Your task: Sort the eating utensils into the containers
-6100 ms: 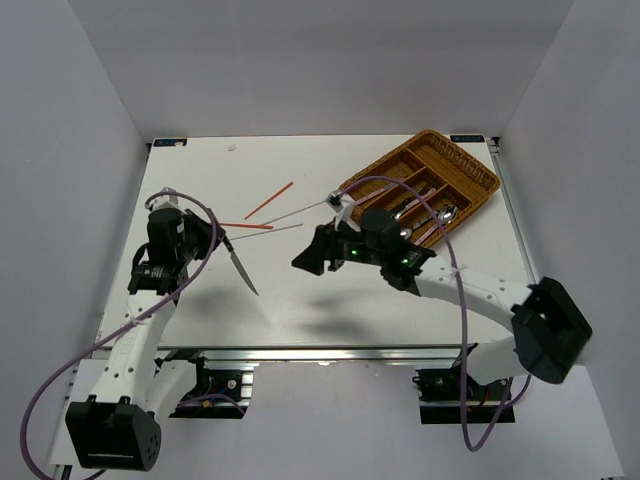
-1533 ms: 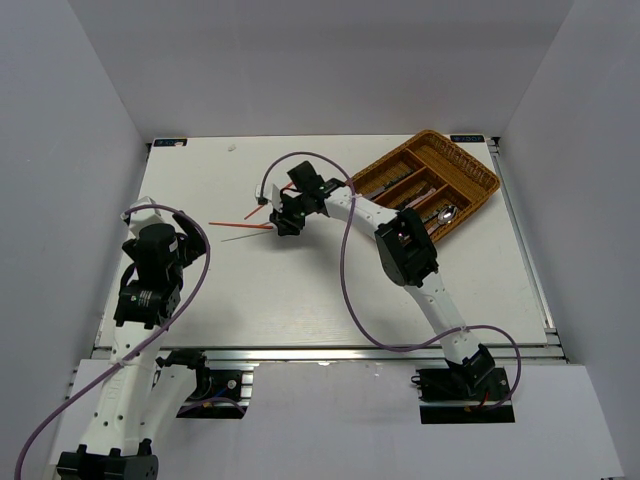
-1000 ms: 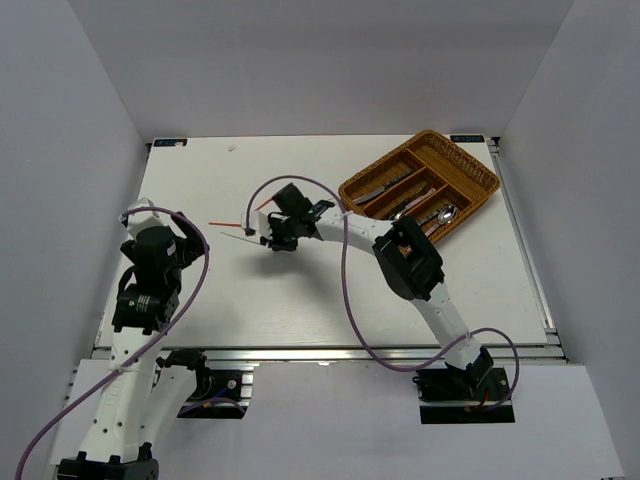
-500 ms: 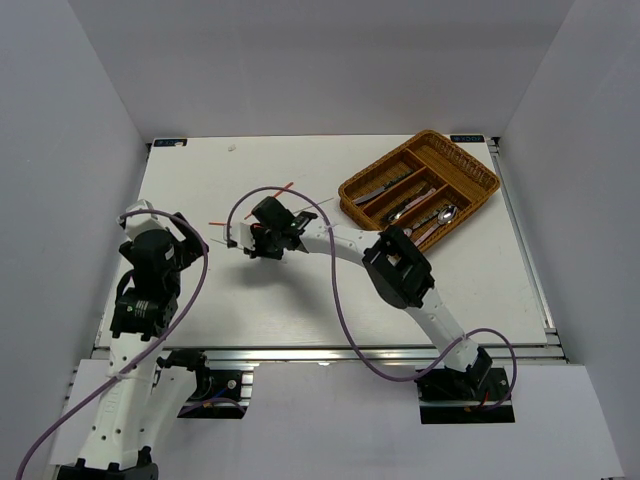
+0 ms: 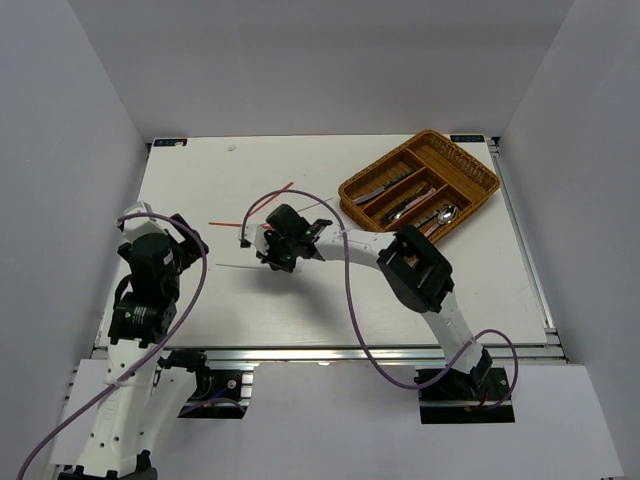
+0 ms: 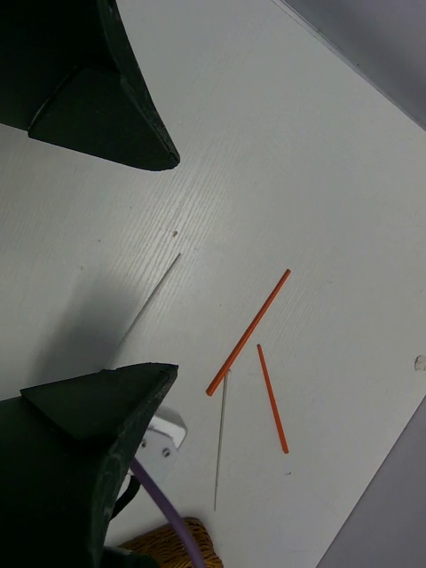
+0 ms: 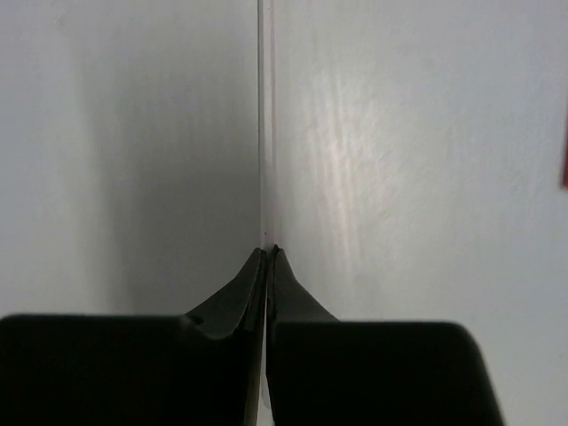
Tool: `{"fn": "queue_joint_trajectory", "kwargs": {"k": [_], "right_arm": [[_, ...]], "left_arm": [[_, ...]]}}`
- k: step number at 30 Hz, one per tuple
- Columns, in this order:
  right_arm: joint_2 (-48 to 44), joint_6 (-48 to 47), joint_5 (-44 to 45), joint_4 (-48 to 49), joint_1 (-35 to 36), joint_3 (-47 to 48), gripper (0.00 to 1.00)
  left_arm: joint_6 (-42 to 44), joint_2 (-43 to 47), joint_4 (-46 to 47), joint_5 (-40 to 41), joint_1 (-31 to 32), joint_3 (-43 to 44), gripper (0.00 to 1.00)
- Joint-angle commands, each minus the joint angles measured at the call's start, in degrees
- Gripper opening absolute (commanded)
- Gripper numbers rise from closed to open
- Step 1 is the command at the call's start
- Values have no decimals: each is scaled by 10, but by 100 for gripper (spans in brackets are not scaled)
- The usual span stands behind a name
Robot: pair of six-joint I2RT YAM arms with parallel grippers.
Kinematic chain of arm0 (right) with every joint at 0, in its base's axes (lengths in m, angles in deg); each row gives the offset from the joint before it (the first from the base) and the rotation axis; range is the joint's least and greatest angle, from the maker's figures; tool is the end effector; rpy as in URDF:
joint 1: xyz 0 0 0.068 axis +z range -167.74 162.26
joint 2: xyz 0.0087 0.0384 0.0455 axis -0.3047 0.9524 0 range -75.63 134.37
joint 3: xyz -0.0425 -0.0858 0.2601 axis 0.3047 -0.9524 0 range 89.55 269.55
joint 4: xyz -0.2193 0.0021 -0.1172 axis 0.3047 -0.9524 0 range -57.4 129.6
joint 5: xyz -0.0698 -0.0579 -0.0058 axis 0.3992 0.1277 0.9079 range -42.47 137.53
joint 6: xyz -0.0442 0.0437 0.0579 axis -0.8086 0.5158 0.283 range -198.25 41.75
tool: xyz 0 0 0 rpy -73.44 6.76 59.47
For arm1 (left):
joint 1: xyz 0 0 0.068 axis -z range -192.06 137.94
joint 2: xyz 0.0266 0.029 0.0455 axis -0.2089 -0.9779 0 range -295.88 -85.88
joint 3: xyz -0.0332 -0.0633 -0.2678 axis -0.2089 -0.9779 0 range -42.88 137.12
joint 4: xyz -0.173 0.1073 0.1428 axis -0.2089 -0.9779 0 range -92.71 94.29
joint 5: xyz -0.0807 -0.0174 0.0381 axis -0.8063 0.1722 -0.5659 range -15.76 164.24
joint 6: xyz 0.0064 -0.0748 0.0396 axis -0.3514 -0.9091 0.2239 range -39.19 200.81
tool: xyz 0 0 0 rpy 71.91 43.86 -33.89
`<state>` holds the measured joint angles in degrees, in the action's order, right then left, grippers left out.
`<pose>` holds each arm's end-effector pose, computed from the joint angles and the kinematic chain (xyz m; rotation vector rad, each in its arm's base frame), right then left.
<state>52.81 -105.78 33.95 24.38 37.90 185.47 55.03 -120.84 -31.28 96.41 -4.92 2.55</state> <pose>0.2748 0.4333 0.1417 -1.6993 1.7460 0.5095 0.1484 0.0098 0.3077 -0.5581 1.8940 0.0152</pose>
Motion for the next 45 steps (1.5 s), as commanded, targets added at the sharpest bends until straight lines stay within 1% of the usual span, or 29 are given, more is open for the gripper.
{"fn": "queue_joint_trajectory", "kwargs": {"k": [1,2,3,6,11,17,24,26,28,30,32,35,40,43,44,45], "right_arm": [[-26,88,-7,-27,8,-100,0],[-41,97,3,-12,9,-127,0],[-65,104,7,-1,9,-136,0],[-95,118,22,19,8,-158,0],[-118,131,52,34,8,-183,0],[-153,140,42,65,6,-216,0],[-168,142,47,56,2,-210,0],[-163,140,68,40,3,-196,0],[-138,135,92,-5,3,-179,0],[-114,136,96,-34,3,-158,0],[-101,137,102,-67,6,-152,17],[-93,134,115,-90,16,-159,29],[-78,129,133,-126,24,-151,28],[-47,122,150,-166,29,-124,27],[-36,120,149,-196,30,-114,27],[-26,116,147,-211,30,-102,25]], "left_arm": [[-2,11,3,14,4,-3,98],[-2,12,3,14,6,-2,98],[-2,13,3,15,6,-2,98],[-3,16,2,16,9,-2,98],[-3,20,2,18,10,-3,98],[-4,23,2,20,12,-3,98],[-5,24,2,20,16,-3,98],[-5,24,2,21,16,-3,98],[-5,23,2,21,17,-3,98],[-5,23,2,20,17,-3,98],[-5,23,2,21,17,-3,98],[-4,21,2,19,18,-3,98],[-4,18,2,18,18,-3,98],[-4,19,2,19,18,-3,98],[-4,20,2,18,18,-3,98],[-4,20,3,18,19,-3,98]]}}
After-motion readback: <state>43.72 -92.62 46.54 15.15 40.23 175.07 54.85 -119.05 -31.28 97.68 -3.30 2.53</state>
